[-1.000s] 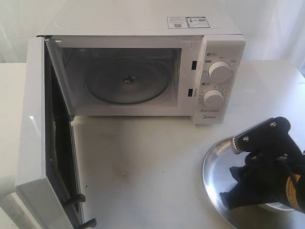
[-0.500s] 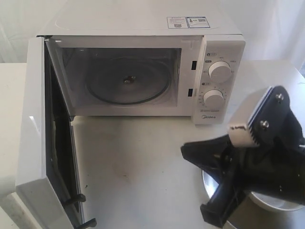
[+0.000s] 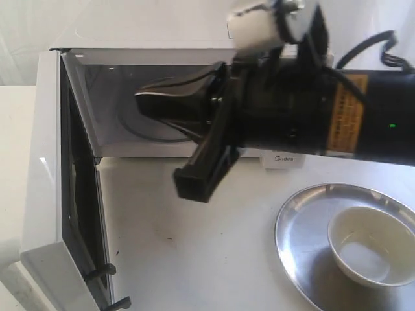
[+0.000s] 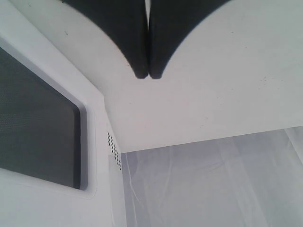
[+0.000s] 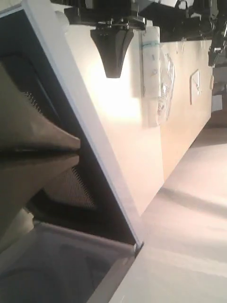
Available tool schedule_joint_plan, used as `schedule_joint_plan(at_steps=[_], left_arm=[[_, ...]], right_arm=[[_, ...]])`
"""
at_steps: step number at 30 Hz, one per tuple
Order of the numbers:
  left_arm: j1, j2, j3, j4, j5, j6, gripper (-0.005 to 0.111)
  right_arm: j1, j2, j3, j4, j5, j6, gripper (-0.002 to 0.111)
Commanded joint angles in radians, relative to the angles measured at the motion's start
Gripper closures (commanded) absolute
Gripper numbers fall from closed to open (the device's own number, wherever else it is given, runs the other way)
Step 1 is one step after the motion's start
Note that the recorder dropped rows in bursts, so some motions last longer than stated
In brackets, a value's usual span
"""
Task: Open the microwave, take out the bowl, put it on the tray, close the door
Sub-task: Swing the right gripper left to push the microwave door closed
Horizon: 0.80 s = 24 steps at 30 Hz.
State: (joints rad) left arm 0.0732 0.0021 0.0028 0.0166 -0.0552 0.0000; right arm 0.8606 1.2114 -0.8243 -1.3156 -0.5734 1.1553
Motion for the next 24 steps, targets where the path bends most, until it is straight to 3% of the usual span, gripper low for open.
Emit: schedule_joint_plan(at_steps=[1,6,13,24], left_arm=[[-0.004,-0.002,-0.003,-0.008,-0.004,0.000,0.107],[-0.004,-0.002,-0.003,-0.008,-0.004,0.000,0.107],[-0.004,-0.002,-0.003,-0.008,-0.004,0.000,0.107],[-0.004,-0.002,-0.003,-0.008,-0.004,0.000,0.107]], right_arm=[[0.155,0.101,-0.087,0.004,0.125,-0.061,0.108],[0.327,0.178,-0.174,0.004,0.417,-0.102,0.108],[0.448,0.212,-0.236,-0.008,0.422,-0.129,0.108],[0.607,0.275,-0.244,-0.031,0.640,-0.144,0.108]])
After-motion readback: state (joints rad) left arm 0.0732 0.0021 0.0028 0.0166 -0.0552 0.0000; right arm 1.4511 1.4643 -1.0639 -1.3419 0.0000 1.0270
